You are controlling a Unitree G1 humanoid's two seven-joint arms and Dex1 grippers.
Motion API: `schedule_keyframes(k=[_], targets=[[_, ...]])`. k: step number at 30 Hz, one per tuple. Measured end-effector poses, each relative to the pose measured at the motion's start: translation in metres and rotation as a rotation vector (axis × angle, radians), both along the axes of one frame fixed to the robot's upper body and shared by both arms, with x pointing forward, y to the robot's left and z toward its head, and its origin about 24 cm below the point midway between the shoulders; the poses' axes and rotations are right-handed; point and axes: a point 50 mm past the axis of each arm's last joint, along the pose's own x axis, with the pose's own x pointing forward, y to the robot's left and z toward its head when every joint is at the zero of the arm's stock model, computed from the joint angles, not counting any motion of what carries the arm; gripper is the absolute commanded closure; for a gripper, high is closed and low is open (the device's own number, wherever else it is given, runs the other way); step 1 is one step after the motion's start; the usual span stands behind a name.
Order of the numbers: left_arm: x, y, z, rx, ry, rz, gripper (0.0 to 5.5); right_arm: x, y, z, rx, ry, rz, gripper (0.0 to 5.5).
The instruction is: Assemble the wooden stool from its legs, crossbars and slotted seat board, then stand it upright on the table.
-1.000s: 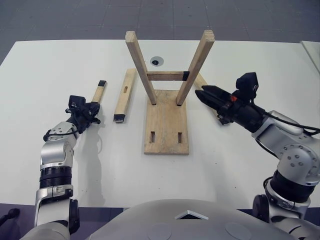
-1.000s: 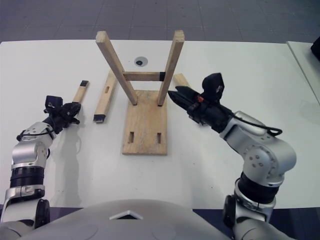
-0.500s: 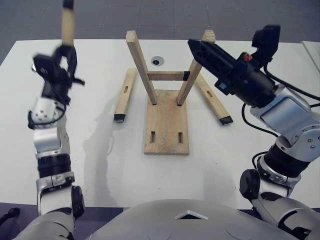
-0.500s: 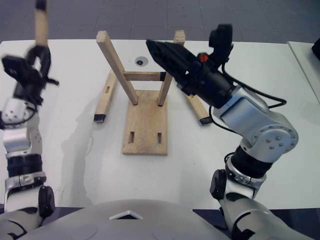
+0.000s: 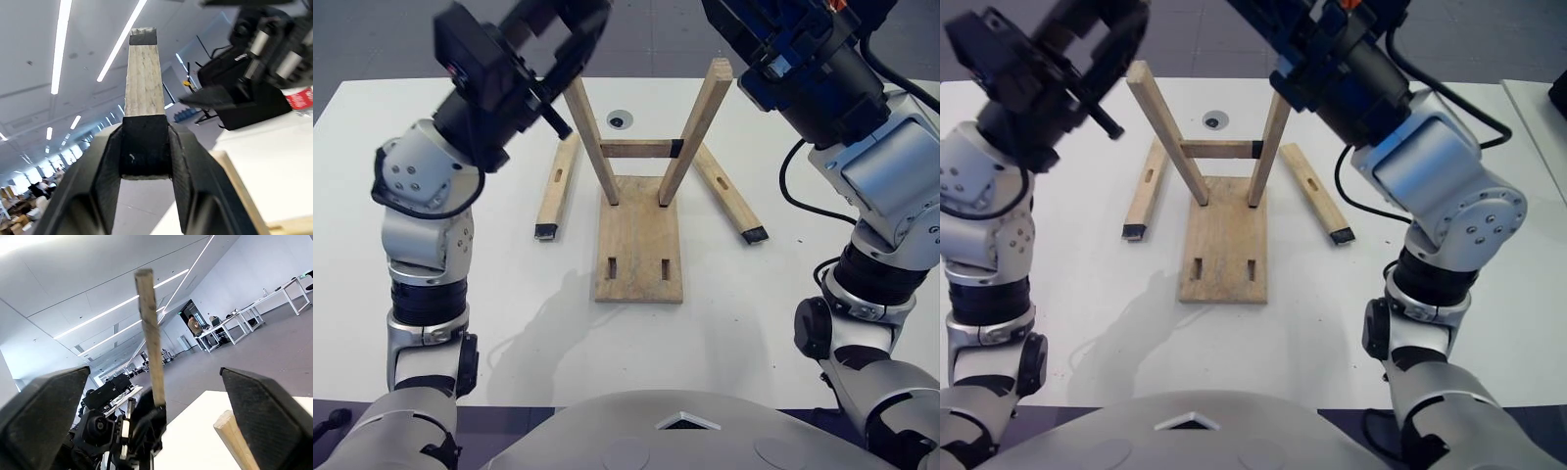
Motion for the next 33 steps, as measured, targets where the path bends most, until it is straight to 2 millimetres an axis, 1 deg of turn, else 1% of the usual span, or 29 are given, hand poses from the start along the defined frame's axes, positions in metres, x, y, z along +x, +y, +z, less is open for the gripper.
schedule_keyframes(k=[4, 7, 12, 16, 20, 23, 25, 32, 33], targets=[[-0.004, -0.006, -0.005, 0.012, 0.012, -0.023, 4.21, 0.002, -0.001, 0.004, 0.014, -0.014, 0.003, 1.85], [-0.007, -0.009, -0.005, 0.009, 0.011, -0.035, 4.21, 0.002, 0.002, 0.005, 0.013, -0.019, 0.016, 2.35], [-0.008, -0.01, -0.006, 0.012, 0.014, -0.045, 4.21, 0.002, 0.003, 0.006, 0.012, -0.026, 0.012, 3.01], [-0.01, -0.011, -0.005, 0.011, 0.009, -0.052, 4.21, 0.004, 0.002, 0.007, 0.009, -0.026, 0.002, 3.69], [-0.01, -0.012, -0.005, 0.008, 0.008, -0.054, 4.21, 0.005, 0.001, 0.007, 0.003, -0.024, -0.011, 4.26], [-0.01, -0.012, -0.005, 0.017, 0.001, -0.047, 4.21, 0.006, 0.001, 0.006, -0.012, -0.028, -0.031, 4.82], [-0.01, -0.012, -0.005, 0.022, -0.008, -0.042, 4.21, 0.007, 0.0, 0.006, -0.019, -0.029, -0.041, 5.07], [-0.009, -0.011, -0.005, 0.069, -0.063, 0.003, 4.21, 0.009, 0.002, 0.004, -0.028, -0.025, -0.069, 5.08], [-0.009, -0.011, -0.006, 0.068, -0.063, 0.004, 3.85, 0.009, 0.003, 0.004, -0.024, -0.023, -0.071, 5.08]])
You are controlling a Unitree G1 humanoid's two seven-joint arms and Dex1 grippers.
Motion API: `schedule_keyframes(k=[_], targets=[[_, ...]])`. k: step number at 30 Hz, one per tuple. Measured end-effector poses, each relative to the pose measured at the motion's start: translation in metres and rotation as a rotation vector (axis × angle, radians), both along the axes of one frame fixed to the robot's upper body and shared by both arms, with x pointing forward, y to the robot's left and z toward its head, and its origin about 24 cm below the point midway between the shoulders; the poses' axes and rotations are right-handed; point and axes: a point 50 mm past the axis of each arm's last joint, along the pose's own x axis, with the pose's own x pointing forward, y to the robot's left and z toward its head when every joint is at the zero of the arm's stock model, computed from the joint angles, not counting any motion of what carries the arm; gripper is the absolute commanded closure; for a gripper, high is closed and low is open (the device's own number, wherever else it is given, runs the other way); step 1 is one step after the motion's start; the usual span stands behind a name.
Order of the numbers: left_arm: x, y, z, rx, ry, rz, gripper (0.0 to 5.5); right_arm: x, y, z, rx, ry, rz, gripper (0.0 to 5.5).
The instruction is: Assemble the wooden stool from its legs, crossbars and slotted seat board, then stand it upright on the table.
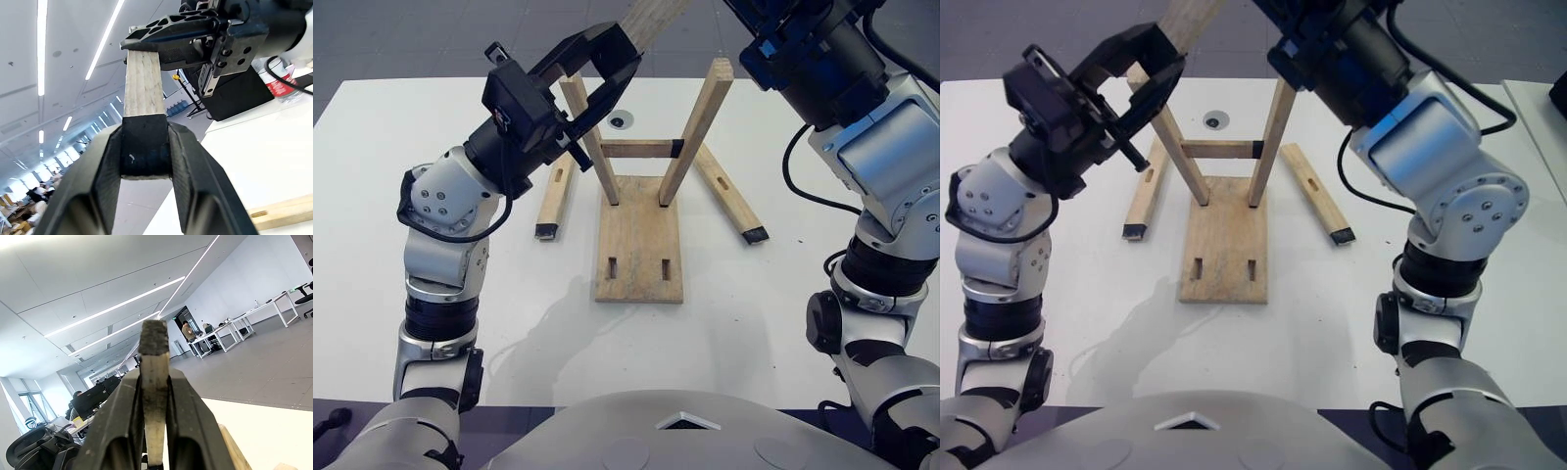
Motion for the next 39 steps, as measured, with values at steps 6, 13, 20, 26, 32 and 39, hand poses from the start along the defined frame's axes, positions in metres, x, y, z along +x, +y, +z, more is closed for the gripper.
schedule_keyframes(k=[6, 13, 20, 26, 32, 39], targets=[[0.002, 0.0, 0.001, 0.013, -0.007, 0.005, 2.78, 0.003, -0.002, 0.002, 0.032, 0.008, -0.029, 5.08], [0.009, 0.014, 0.002, -0.024, 0.049, 0.052, 1.56, 0.008, -0.027, 0.015, 0.032, -0.042, -0.141, 5.08], [0.012, 0.02, 0.004, -0.057, 0.076, 0.081, 0.73, 0.002, -0.082, 0.024, -0.021, -0.081, -0.349, 5.08], [0.012, 0.025, 0.003, -0.073, 0.081, 0.105, 1.73, -0.006, -0.127, 0.018, -0.141, -0.073, -0.571, 5.08], [0.018, 0.031, 0.002, -0.097, 0.096, 0.16, 0.77, 0.004, -0.135, -0.039, -0.403, 0.03, -0.62, 5.08], [0.026, 0.04, 0.007, -0.125, 0.069, 0.245, 0.1, 0.024, -0.131, -0.111, -0.728, 0.097, -0.624, 5.08]])
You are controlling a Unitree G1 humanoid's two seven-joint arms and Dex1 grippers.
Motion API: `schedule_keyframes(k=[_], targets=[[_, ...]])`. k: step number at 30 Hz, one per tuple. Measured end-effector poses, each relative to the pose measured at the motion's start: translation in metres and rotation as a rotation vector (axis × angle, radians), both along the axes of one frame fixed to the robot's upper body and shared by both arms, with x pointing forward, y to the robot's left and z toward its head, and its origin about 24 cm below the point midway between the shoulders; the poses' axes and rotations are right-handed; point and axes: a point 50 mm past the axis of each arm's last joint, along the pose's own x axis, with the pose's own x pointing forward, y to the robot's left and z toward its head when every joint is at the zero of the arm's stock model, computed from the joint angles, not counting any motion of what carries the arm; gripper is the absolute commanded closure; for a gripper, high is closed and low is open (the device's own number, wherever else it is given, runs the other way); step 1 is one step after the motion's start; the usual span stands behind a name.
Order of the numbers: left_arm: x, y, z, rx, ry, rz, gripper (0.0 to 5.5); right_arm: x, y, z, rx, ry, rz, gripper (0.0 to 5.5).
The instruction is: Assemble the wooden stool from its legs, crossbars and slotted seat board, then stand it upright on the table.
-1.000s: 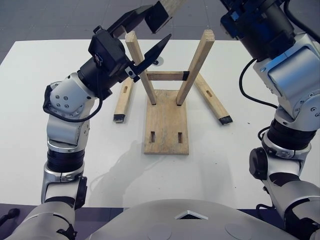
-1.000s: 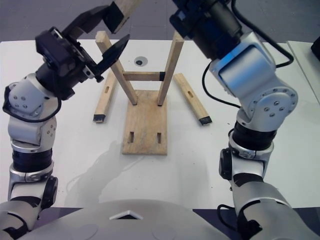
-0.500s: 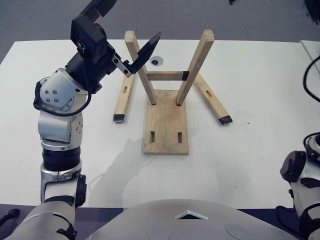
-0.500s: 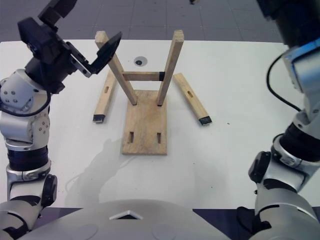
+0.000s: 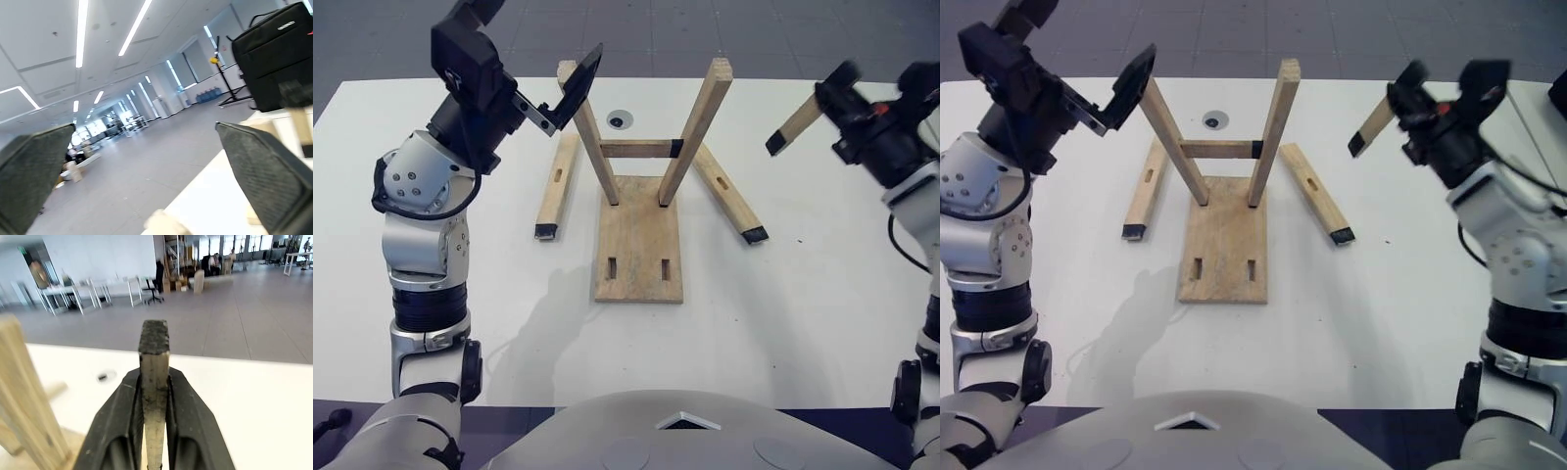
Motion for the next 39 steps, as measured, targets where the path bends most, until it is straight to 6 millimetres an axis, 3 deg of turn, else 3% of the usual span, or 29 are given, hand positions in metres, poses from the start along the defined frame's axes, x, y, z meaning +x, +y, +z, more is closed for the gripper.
schedule_keyframes(k=[5, 12, 22, 30, 39], targets=[[0.004, 0.008, 0.014, -0.045, -0.062, 0.056, 0.1, 0.012, 0.015, -0.028, -0.038, 0.05, 0.058, 5.08], [0.005, 0.007, 0.012, -0.045, -0.061, 0.058, 0.1, 0.028, 0.03, -0.029, -0.029, 0.021, 0.103, 5.08], [0.006, 0.008, 0.01, -0.046, -0.051, 0.064, 0.1, 0.033, 0.037, -0.055, -0.027, 0.097, 0.116, 5.08], [0.007, 0.008, 0.008, -0.044, -0.045, 0.065, 0.1, 0.034, 0.037, -0.058, -0.085, 0.086, 0.099, 5.08], [0.007, 0.008, 0.004, -0.031, -0.034, 0.079, 0.1, 0.021, 0.029, -0.052, -0.078, 0.122, 0.061, 5.08]])
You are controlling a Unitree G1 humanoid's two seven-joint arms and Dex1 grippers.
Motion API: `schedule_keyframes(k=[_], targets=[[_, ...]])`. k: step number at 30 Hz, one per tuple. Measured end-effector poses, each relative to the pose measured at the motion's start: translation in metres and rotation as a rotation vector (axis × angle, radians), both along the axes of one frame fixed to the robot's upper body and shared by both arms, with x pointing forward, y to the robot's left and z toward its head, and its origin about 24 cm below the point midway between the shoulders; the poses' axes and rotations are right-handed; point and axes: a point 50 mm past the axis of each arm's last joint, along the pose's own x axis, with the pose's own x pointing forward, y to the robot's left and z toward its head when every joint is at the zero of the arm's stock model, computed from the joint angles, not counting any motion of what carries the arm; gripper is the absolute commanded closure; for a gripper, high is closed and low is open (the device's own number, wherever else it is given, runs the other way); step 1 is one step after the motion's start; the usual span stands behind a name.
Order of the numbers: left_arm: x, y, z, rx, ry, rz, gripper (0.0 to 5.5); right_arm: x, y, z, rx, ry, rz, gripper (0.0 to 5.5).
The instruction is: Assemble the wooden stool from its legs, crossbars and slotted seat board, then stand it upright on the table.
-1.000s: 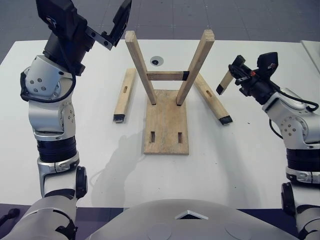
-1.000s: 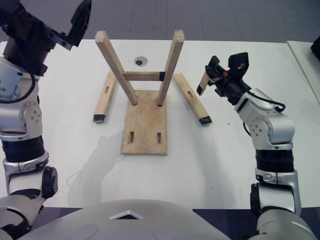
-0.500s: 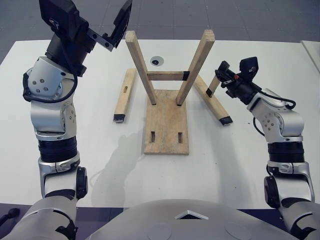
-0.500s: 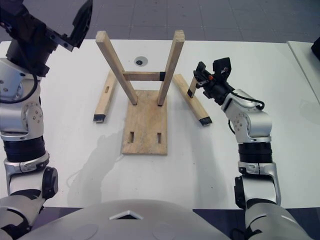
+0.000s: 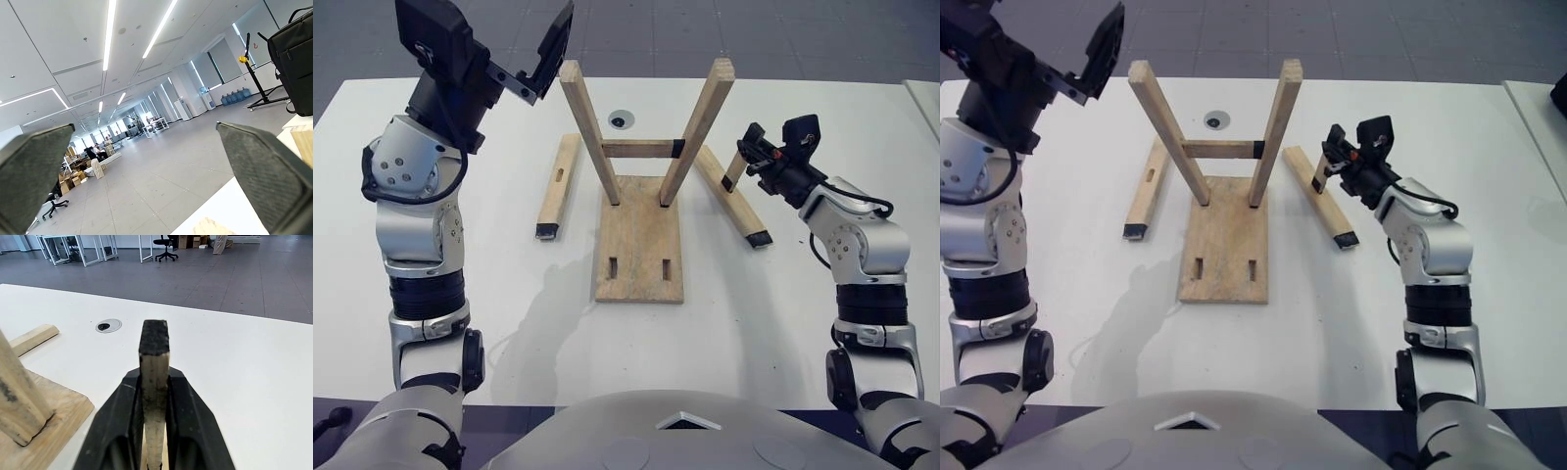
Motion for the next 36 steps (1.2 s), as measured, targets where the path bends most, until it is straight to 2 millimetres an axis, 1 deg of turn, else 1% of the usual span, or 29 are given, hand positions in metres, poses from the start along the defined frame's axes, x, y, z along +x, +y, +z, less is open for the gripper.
schedule_keyframes(k=[4, 6, 7, 12, 14, 17, 19, 23, 25, 27, 28, 29, 31, 32, 33, 34, 35, 36], targets=[[0.0, 0.0, -0.003, 0.001, 0.009, 0.003, 0.1, -0.012, -0.029, 0.004, -0.055, 0.017, -0.086, 5.08], [0.0, 0.0, -0.004, 0.0, 0.014, 0.004, 0.1, -0.017, -0.039, 0.005, -0.071, 0.022, -0.119, 5.08], [0.0, 0.001, -0.005, 0.0, 0.016, 0.006, 0.1, -0.018, -0.041, 0.005, -0.073, 0.023, -0.127, 4.72], [0.0, 0.001, -0.006, -0.001, 0.019, 0.009, 0.1, -0.021, -0.043, 0.01, -0.074, 0.003, -0.137, 4.02], [0.0, 0.001, -0.006, 0.0, 0.02, 0.009, 0.1, -0.022, -0.044, 0.016, -0.072, -0.018, -0.153, 3.69], [0.0, 0.001, -0.007, -0.001, 0.025, 0.011, 0.1, -0.022, -0.046, 0.038, -0.058, -0.093, -0.186, 3.26], [0.0, 0.002, -0.009, -0.001, 0.033, 0.014, 0.1, -0.018, -0.043, 0.06, -0.053, -0.168, -0.187, 2.88], [0.0, 0.004, -0.013, -0.001, 0.046, 0.022, 0.1, -0.007, -0.035, 0.103, -0.011, -0.319, -0.186, 2.32], [0.0, 0.004, -0.013, -0.001, 0.048, 0.025, 0.1, 0.003, -0.034, 0.117, 0.01, -0.38, -0.211, 2.06], [0.001, 0.005, -0.014, -0.002, 0.053, 0.027, 0.1, 0.012, -0.031, 0.123, 0.024, -0.412, -0.237, 1.73], [0.001, 0.005, -0.014, -0.002, 0.054, 0.028, 0.1, 0.018, -0.026, 0.126, 0.029, -0.424, -0.236, 1.58], [0.001, 0.005, -0.015, -0.002, 0.054, 0.028, 0.1, 0.021, -0.022, 0.125, 0.028, -0.425, -0.233, 1.42], [0.002, 0.005, -0.015, -0.001, 0.056, 0.03, 0.1, 0.027, -0.019, 0.118, 0.007, -0.403, -0.228, 1.14], [0.002, 0.005, -0.015, -0.001, 0.056, 0.031, 0.1, 0.034, -0.018, 0.104, -0.013, -0.357, -0.231, 0.99], [0.002, 0.006, -0.015, -0.002, 0.056, 0.031, 0.1, 0.038, -0.018, 0.08, -0.028, -0.272, -0.24, 0.84], [0.002, 0.006, -0.015, -0.001, 0.056, 0.032, 0.1, 0.041, -0.019, 0.05, -0.049, -0.17, -0.251, 0.67], [0.002, 0.006, -0.015, -0.001, 0.057, 0.034, 0.1, 0.04, -0.019, 0.035, -0.055, -0.136, -0.254, 0.51], [0.002, 0.006, -0.016, -0.002, 0.061, 0.036, 0.1, 0.041, -0.02, 0.031, -0.071, -0.136, -0.254, 0.4]])
